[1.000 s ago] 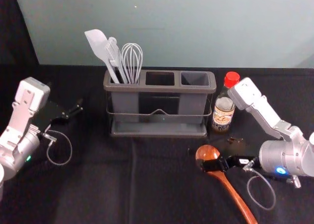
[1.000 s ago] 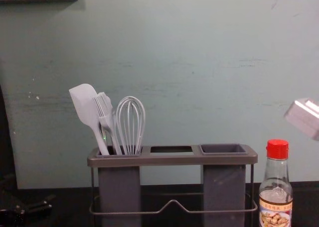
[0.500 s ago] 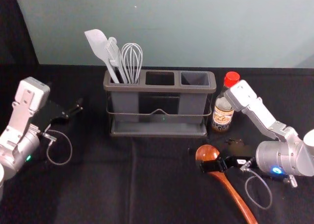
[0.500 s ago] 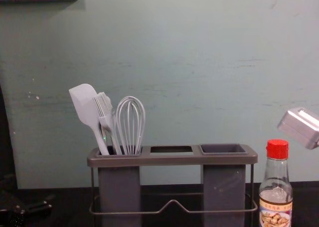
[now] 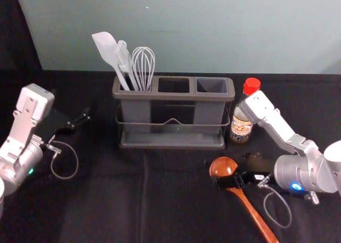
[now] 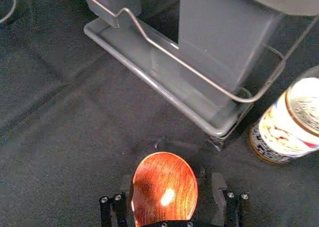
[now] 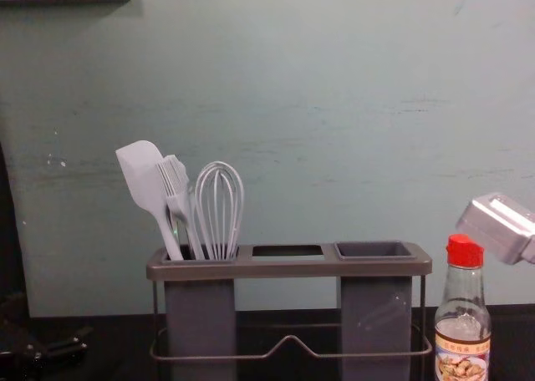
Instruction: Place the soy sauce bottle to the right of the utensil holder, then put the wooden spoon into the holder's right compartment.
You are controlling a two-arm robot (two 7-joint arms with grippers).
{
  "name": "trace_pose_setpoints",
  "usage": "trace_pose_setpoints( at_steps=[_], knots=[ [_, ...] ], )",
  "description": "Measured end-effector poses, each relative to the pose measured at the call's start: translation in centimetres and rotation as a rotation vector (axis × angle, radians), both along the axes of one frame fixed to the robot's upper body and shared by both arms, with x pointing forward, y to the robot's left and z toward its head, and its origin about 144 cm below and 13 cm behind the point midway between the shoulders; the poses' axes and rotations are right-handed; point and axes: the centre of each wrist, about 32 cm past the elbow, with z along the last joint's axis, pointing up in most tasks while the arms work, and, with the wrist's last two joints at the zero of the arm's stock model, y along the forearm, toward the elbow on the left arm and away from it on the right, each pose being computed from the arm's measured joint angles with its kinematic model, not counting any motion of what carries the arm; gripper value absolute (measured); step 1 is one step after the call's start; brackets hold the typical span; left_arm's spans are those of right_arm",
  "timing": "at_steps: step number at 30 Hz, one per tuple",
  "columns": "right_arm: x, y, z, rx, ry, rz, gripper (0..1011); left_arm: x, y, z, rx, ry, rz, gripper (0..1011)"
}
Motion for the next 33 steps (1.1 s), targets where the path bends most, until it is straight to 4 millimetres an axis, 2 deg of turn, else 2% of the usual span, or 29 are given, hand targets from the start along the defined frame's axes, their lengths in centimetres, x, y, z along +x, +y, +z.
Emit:
trace_pose_setpoints(
  at_steps=[33],
  knots=[
    [-0.04,0.78,-0.29,-0.021,-0.02,0.044,1004,0.0,0.0,0.0,0.0,0.0,0.0,1005]
  ],
)
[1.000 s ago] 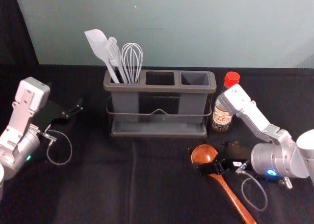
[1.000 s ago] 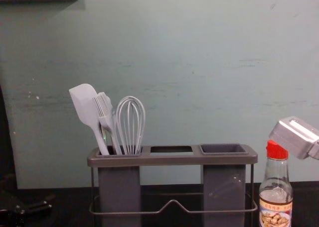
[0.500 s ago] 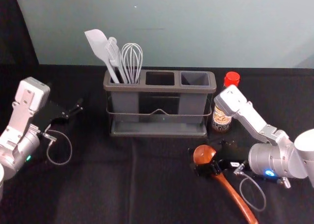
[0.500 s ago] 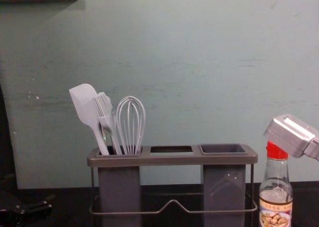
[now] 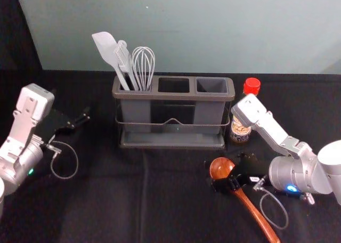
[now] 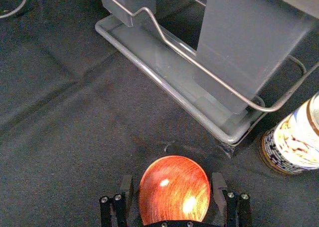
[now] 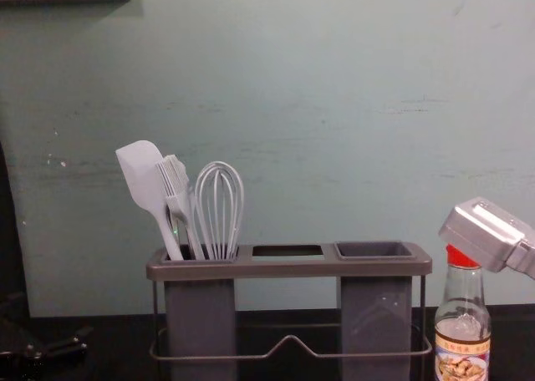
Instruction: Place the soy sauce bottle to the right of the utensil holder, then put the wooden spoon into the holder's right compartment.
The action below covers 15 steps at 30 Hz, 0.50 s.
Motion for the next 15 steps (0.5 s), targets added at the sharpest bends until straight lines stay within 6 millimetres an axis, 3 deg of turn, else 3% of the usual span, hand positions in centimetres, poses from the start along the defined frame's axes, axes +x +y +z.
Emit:
trace_pose_setpoints(
  at_steps=[15],
  knots=[
    [-0.02,0.2,-0.53,-0.001,-0.004,0.002,1004,0.0,0.0,0.0,0.0,0.0,0.0,1005]
  ],
)
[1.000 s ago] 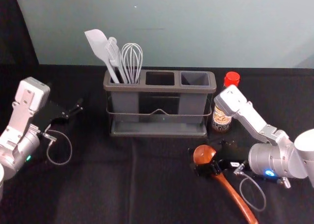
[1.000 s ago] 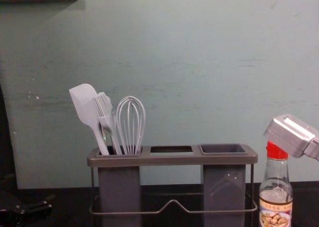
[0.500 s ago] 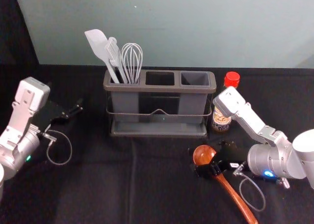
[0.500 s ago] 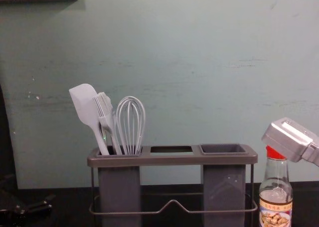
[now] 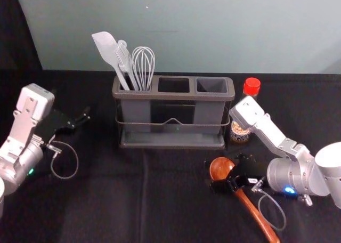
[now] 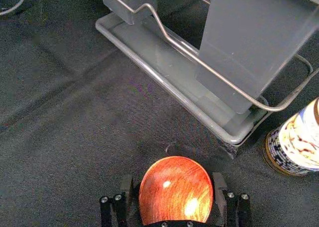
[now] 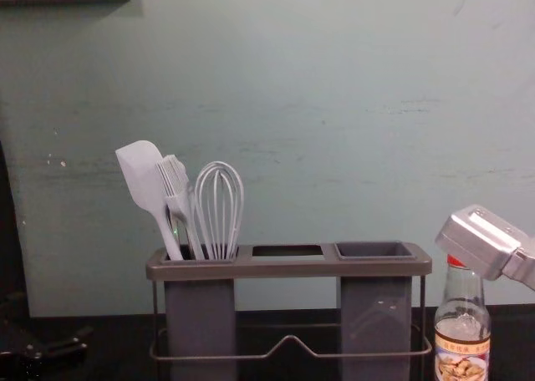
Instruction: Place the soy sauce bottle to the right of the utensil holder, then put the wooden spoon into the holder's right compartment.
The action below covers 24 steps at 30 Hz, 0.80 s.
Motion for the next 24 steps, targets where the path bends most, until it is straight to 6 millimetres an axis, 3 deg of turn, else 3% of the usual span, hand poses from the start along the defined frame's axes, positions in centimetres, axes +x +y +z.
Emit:
trace_pose_setpoints(
  at_steps=[8,16,24],
  knots=[
    [0.01,-0.01,0.03,-0.001,0.002,0.0,1004,0.0,0.0,0.0,0.0,0.0,0.0,1005],
    [0.01,0.0,0.06,-0.001,0.003,0.0,842,0.0,0.0,0.0,0.0,0.0,0.0,1005],
    [0.01,0.0,0.09,-0.001,0.004,0.0,842,0.0,0.0,0.0,0.0,0.0,0.0,1005]
  ],
)
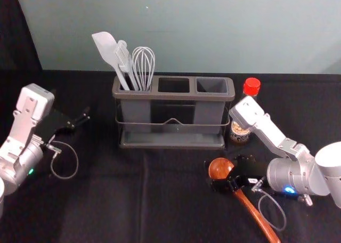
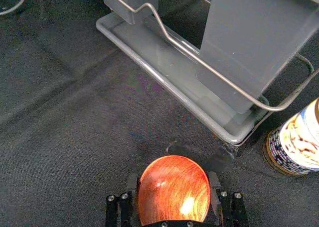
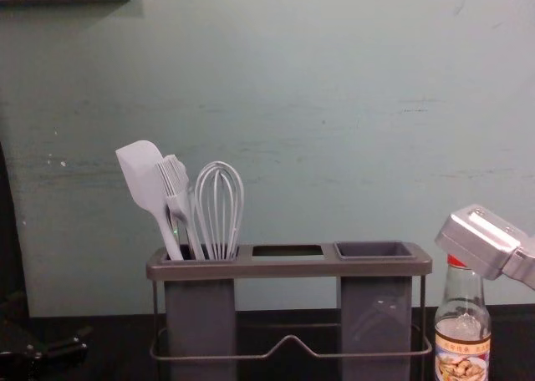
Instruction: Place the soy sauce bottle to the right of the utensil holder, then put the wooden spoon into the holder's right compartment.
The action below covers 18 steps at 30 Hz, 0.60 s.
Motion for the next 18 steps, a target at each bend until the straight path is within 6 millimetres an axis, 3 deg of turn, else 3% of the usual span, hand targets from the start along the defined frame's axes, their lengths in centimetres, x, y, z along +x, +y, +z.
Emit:
trace_pose_setpoints(
  at_steps=[6,18],
  knots=[
    [-0.3,-0.2,0.6,0.024,-0.036,0.021,842,0.0,0.0,0.0,0.0,0.0,0.0,1005],
    [-2.8,-1.1,5.0,0.146,-0.293,0.088,842,0.0,0.0,0.0,0.0,0.0,0.0,1005]
  ],
)
